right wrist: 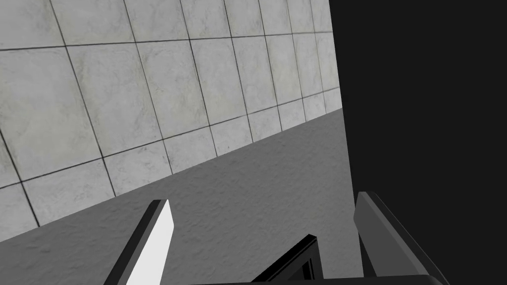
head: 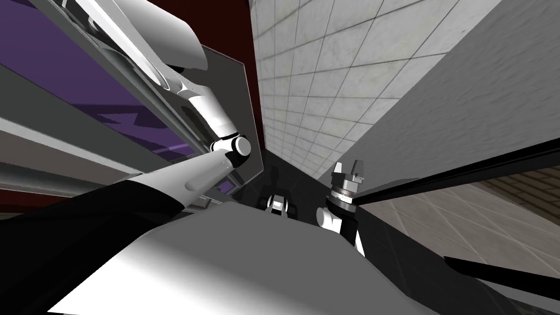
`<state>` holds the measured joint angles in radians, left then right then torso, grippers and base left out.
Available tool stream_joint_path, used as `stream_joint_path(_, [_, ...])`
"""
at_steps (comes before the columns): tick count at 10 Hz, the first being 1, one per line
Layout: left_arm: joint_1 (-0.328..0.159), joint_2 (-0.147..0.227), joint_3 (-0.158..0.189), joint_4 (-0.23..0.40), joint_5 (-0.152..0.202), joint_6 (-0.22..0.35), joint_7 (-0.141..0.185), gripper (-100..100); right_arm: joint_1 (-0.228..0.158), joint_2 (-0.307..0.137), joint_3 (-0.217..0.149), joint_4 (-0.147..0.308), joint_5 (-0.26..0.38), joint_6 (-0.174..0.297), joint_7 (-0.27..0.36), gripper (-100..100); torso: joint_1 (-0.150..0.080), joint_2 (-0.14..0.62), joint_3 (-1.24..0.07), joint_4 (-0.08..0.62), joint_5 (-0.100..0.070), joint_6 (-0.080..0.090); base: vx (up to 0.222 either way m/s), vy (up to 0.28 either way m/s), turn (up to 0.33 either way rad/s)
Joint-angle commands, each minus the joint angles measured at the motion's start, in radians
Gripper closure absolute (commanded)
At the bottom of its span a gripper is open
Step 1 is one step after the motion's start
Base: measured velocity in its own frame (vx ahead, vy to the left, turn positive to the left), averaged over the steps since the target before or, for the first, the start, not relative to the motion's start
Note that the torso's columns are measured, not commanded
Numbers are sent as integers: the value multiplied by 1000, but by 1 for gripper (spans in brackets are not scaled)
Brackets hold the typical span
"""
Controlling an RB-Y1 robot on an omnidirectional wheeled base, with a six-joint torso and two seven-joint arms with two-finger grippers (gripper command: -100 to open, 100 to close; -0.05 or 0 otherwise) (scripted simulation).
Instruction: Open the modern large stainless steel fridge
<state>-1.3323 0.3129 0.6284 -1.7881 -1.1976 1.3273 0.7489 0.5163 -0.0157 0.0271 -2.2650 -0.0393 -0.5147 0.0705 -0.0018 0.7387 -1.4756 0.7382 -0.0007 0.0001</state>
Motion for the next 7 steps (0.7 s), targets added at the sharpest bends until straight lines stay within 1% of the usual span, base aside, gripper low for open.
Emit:
stream_joint_path(1, [-7, 14, 6, 0, 1, -2, 1, -100, 0, 0, 0, 0, 0, 0, 0, 0, 0, 1, 0, 0, 0, 0, 39, 213, 31])
stream_joint_path(4, [-15, 30, 12, 0, 4, -4, 1, -100, 0, 0, 0, 0, 0, 0, 0, 0, 1, -2, -1, -1, 0, 0, 63, 186, 38])
stream_joint_path(5, [-14, 27, 11, 0, 4, -4, 1, -100, 0, 0, 0, 0, 0, 0, 0, 0, 0, -1, -1, -1, 0, 0, 21, 74, 4])
stream_joint_path(6, [-20, 33, 17, 5, 8, -1, -2, -100, 0, 0, 0, 0, 0, 0, 0, 0, -4, 1, 0, 0, -1, 0, 25, 118, 24])
stream_joint_path(7, [-17, 31, 15, 4, 6, -3, 0, -100, 0, 0, 0, 0, 0, 0, 0, 0, 0, 1, 1, 0, 0, 0, 16, 74, 0])
